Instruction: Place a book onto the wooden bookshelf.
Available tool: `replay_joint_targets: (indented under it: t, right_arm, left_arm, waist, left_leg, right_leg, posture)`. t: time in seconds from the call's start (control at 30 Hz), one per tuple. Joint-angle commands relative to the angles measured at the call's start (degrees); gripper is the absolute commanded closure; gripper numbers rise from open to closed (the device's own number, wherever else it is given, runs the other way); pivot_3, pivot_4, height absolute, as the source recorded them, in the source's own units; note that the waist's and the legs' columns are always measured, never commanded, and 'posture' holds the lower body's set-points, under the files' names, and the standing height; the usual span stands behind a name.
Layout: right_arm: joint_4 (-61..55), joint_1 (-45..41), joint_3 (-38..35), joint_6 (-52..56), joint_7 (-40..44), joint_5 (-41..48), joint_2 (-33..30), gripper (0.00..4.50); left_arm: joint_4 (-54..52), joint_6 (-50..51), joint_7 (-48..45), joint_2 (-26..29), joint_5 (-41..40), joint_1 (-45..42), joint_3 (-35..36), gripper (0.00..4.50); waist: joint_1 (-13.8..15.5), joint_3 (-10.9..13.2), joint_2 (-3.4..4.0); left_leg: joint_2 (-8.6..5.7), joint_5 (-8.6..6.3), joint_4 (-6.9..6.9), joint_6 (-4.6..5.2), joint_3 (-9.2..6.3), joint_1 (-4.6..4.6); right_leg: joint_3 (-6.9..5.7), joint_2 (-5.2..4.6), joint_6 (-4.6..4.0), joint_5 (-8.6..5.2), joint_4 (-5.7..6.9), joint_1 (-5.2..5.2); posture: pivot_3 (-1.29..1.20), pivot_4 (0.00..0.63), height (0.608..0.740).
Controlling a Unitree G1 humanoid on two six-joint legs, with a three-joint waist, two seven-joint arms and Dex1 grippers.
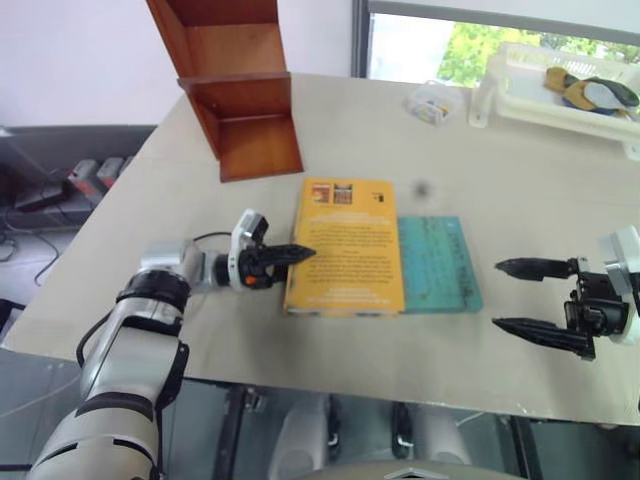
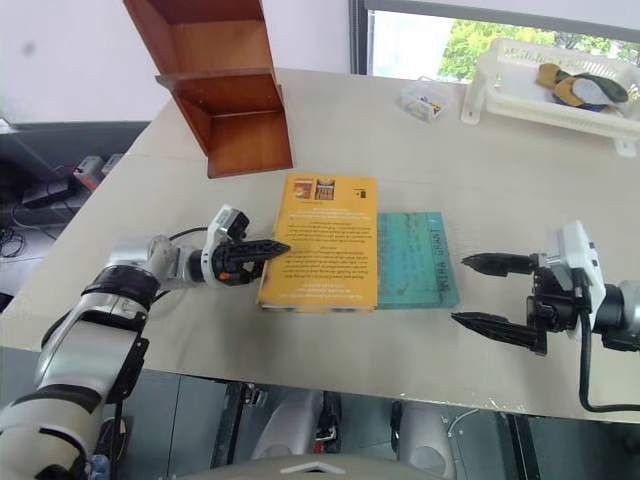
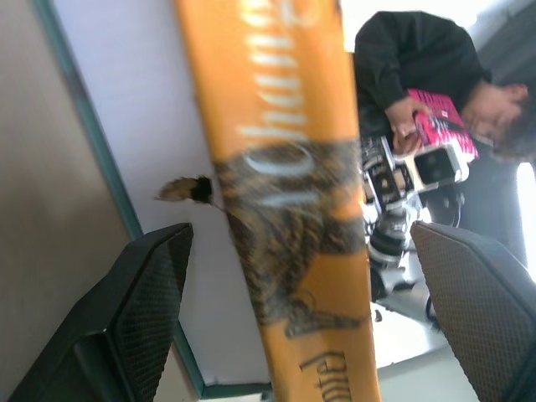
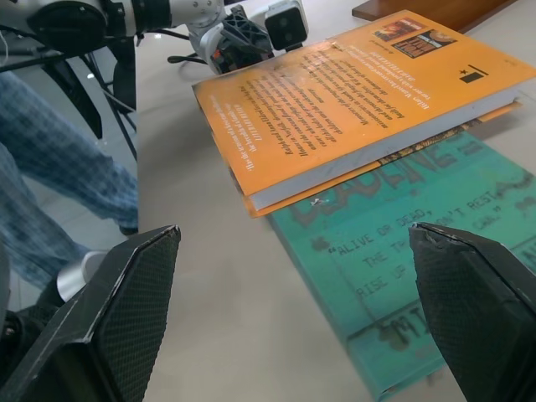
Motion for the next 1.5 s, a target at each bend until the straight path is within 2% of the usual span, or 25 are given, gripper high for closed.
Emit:
replay_joint_targets:
  t: [0.03,0.07,0.1,0.13,0.17,0.23,0.43,0.67,1.07,1.27,1.4,1.43,1.5]
  right_arm:
    - [0.09,-1.14,0.15,-0.97,1.07,-0.83,-0.41,0.0]
    - [0.27,-1.42,0.36,-1.01,1.2,-0.99,-0.34,0.0]
    - [0.5,-1.67,0.54,-1.07,1.33,-1.18,-0.31,0.0]
    - [0.72,-1.85,0.68,-1.18,1.53,-1.4,-0.33,0.0]
    - [0.99,-2.02,0.76,-1.28,1.73,-1.59,-0.33,0.0]
    - [0.98,-2.09,0.71,-1.34,1.91,-1.81,-0.23,0.0]
    - [1.02,-1.81,0.46,-1.77,2.26,-2.62,0.21,0.0]
    - [2.38,-1.92,-0.51,-2.48,2.9,-2.74,0.7,0.0]
    - [2.61,-1.78,0.48,-3.83,2.8,-4.04,1.66,0.0]
    - [1.81,-0.98,0.11,-3.75,2.43,-4.18,1.95,0.0]
    - [1.79,-0.62,0.19,-3.81,2.45,-4.5,1.99,0.0]
    - [1.88,-0.64,0.2,-3.84,2.5,-4.59,1.98,0.0]
    - [2.43,-1.06,0.57,-4.18,2.58,-5.06,1.96,0.0]
  left_arm:
    - [0.07,-0.89,-0.06,0.21,-0.39,0.67,-0.98,0.55]
    - [-0.31,-0.65,-0.06,0.26,-0.76,0.71,-0.97,0.78]
    - [-0.41,-0.69,-0.06,0.25,-0.82,0.71,-0.99,1.24]
    - [-0.15,-0.83,-0.06,0.17,-0.69,0.64,-0.98,1.89]
    - [0.16,-1.0,-0.06,0.06,-0.54,0.56,-0.88,2.14]
    - [0.44,-1.29,-0.06,0.08,-0.37,0.63,-0.69,3.1]
    - [2.98,-4.32,-0.06,0.33,-1.19,-1.67,4.78,3.1]
    - [-1.68,1.35,-0.06,2.0,-5.92,-5.48,9.9,3.1]
    - [-12.01,3.83,-0.06,1.32,-5.16,4.08,3.67,3.1]
    - [-11.99,2.96,-0.06,0.05,-2.34,8.13,2.62,3.1]
    - [-9.07,1.3,-0.04,-0.49,0.08,8.64,3.67,1.9]
    - [-8.43,0.9,0.19,-0.67,0.63,8.46,4.15,1.31]
    - [-6.7,-0.14,0.2,-0.91,1.65,7.65,4.99,1.31]
  waist:
    - [-0.05,0.0,0.01]
    - [-0.08,0.0,0.0]
    - [-0.09,0.0,0.0]
    - [-0.09,0.0,0.0]
    - [-0.09,0.0,0.0]
    - [-0.09,0.0,0.0]
    - [-0.09,0.0,0.0]
    - [-0.06,0.03,-0.05]
    - [-0.14,0.03,-0.05]
    - [-0.1,0.01,-0.03]
    - [-0.1,-0.03,0.01]
    - [-0.1,-0.05,0.02]
    - [-0.11,-0.08,0.06]
  left_leg:
    - [0.0,0.0,0.01,0.01,0.0,0.0]
    - [0.0,0.0,0.01,0.01,0.0,0.0]
    - [0.0,-0.01,0.03,0.02,0.0,-0.01]
    - [0.0,-0.01,0.03,0.03,0.01,-0.01]
    - [0.0,-0.01,0.03,0.03,0.01,-0.01]
    - [0.0,-0.01,0.03,0.02,0.0,-0.02]
    - [0.0,0.0,0.03,0.0,0.01,-0.02]
    - [-0.02,0.01,0.08,0.0,-0.03,-0.08]
    - [-0.03,0.02,0.1,-0.01,0.04,-0.02]
    - [-0.02,0.02,0.13,-0.01,-0.01,-0.01]
    - [-0.02,0.02,0.14,-0.01,0.0,0.02]
    - [-0.02,0.02,0.14,-0.01,0.0,0.03]
    - [-0.02,0.02,0.14,-0.01,0.0,0.05]
  right_leg:
    - [0.0,0.01,0.0,0.0,0.0,0.0]
    - [0.0,0.01,0.0,0.0,0.0,0.0]
    - [-0.01,0.04,0.0,0.0,0.01,0.0]
    - [-0.01,0.06,0.01,0.0,0.01,0.0]
    - [-0.01,0.09,0.01,0.0,0.01,0.0]
    - [-0.02,0.12,0.02,0.01,0.01,-0.01]
    - [-0.04,0.18,0.06,0.04,0.03,0.0]
    - [-0.09,0.19,0.22,0.12,0.05,-0.01]
    - [0.0,0.28,0.23,0.12,0.11,0.01]
    - [-0.04,0.23,0.22,0.12,0.16,0.01]
    - [-0.03,0.21,0.21,0.11,0.2,0.02]
    - [-0.03,0.21,0.2,0.11,0.21,0.02]
    - [-0.02,0.2,0.19,0.1,0.23,0.02]
  posture:
    - [0.0,0.15,0.712]
    - [0.0,0.15,0.712]
    - [0.0,0.15,0.712]
    - [0.0,0.15,0.712]
    - [0.0,0.15,0.712]
    - [0.0,0.15,0.712]
    - [0.0,0.15,0.712]
    - [0.0,0.15,0.712]
    - [0.0,0.15,0.712]
    - [0.0,0.15,0.712]
    - [0.0,0.15,0.712]
    - [0.0,0.15,0.712]
    - [0.0,0.15,0.712]
